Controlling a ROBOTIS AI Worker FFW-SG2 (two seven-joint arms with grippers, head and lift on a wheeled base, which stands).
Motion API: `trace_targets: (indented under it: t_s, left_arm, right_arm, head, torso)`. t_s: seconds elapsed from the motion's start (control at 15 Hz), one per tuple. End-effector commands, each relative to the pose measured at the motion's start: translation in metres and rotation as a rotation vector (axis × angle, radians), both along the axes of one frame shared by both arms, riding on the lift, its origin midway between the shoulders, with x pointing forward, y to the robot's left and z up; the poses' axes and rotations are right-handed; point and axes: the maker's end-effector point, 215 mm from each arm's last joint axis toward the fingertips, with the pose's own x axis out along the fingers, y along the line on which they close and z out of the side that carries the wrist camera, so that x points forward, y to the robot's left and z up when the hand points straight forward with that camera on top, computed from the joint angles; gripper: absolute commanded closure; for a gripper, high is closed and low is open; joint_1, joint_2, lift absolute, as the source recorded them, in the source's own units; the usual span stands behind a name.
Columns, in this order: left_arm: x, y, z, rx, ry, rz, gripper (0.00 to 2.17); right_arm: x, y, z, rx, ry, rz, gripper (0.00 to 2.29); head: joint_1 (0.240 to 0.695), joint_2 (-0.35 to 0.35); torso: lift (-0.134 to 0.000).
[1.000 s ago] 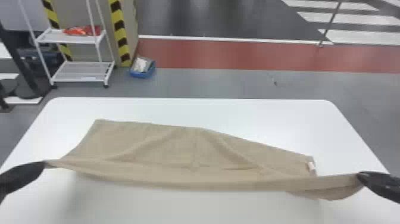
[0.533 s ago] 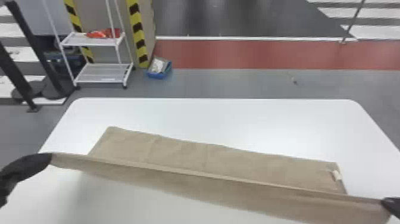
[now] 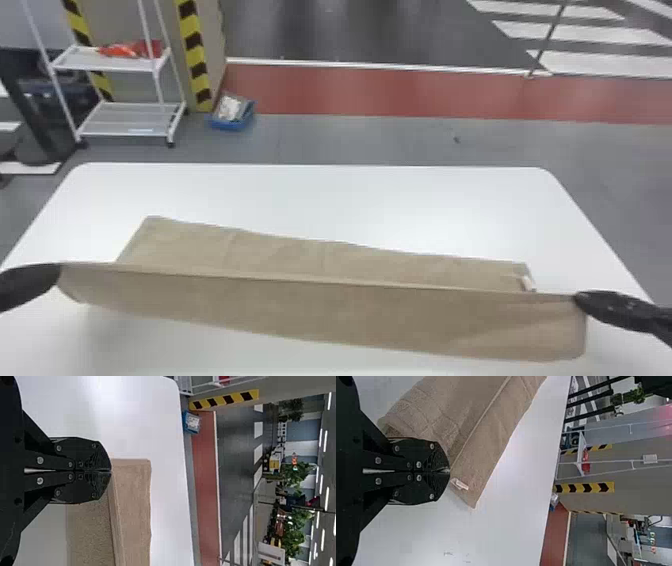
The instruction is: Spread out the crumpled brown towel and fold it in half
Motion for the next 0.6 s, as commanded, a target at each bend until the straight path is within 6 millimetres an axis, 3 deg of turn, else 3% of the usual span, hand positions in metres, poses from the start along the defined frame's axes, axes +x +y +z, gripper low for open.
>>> trace_targets:
  t_s: [0.0, 0.13, 0.53]
  left_arm:
    - [0.012, -0.010, -0.004, -0.023, 0.074, 0.010, 1.70]
    - [0.035, -0.031, 0.003, 0.006, 0.090, -0.013, 1.70]
    - [0.089, -0.072, -0.004, -0.004, 0.152, -0.068, 1.70]
  right_arm:
    - [0.015, -0.007, 0.002, 0.008, 0.008, -0.016, 1.19]
    - [0.025, -0.004, 0.000, 0.013, 0.021, -0.018, 1.19]
    - [0.043, 0.013, -0.005, 0.058, 0.059, -0.027, 1.19]
  head:
    - [0.695, -0.102]
    - [0.695, -0.119]
    - [0.695, -0.149]
  torso:
    - [-0.124]
    - [-0.124]
    - [-0.124]
